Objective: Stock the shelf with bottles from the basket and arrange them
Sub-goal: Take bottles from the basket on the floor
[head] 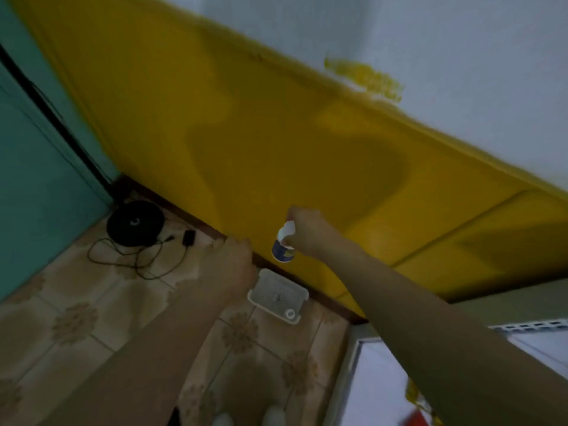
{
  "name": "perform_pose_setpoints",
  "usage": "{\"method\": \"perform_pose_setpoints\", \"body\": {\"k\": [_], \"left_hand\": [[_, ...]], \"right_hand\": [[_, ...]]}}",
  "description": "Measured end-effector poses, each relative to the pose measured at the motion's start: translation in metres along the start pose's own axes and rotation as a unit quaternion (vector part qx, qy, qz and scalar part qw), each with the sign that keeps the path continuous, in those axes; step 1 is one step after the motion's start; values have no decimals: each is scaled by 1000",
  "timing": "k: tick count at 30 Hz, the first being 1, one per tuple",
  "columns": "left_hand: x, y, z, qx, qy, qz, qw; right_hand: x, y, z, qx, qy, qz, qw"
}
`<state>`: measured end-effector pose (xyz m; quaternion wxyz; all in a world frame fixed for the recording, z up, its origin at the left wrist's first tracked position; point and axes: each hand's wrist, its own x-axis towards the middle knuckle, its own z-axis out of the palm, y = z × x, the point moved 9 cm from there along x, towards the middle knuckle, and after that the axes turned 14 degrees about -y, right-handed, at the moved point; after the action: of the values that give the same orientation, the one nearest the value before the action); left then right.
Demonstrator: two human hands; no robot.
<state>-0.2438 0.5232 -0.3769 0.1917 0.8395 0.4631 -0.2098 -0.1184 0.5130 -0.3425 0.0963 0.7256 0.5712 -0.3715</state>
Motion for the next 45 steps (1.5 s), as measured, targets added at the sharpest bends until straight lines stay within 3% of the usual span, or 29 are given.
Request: {"method": "perform_pose_setpoints", "body": {"k": [7,13,20,25,31,36,41,45], "left_hand": [[91,10,122,40,-29,7,999],[177,4,259,3,-67,20,998],[273,1,415,27,-97,43,994],[336,-10,487,36,-103,46,993],[385,-8,515,57,-87,47,993],[391,-1,507,69,-86,41,993],[349,5,453,67,-98,32,992],[288,11,364,76,-79,25,994]], "right_hand": [[127,95,110,-20,-27,36,999],[237,166,240,-9,-41,44,998],[358,233,387,-3,-70,67,995],[423,269,458,20,-66,73,995],[453,297,500,35,-78,81,993],[454,290,493,-2,-103,66,993],[409,261,416,-35,-73,55,995],[339,212,322,-74,-46,38,995]]}}
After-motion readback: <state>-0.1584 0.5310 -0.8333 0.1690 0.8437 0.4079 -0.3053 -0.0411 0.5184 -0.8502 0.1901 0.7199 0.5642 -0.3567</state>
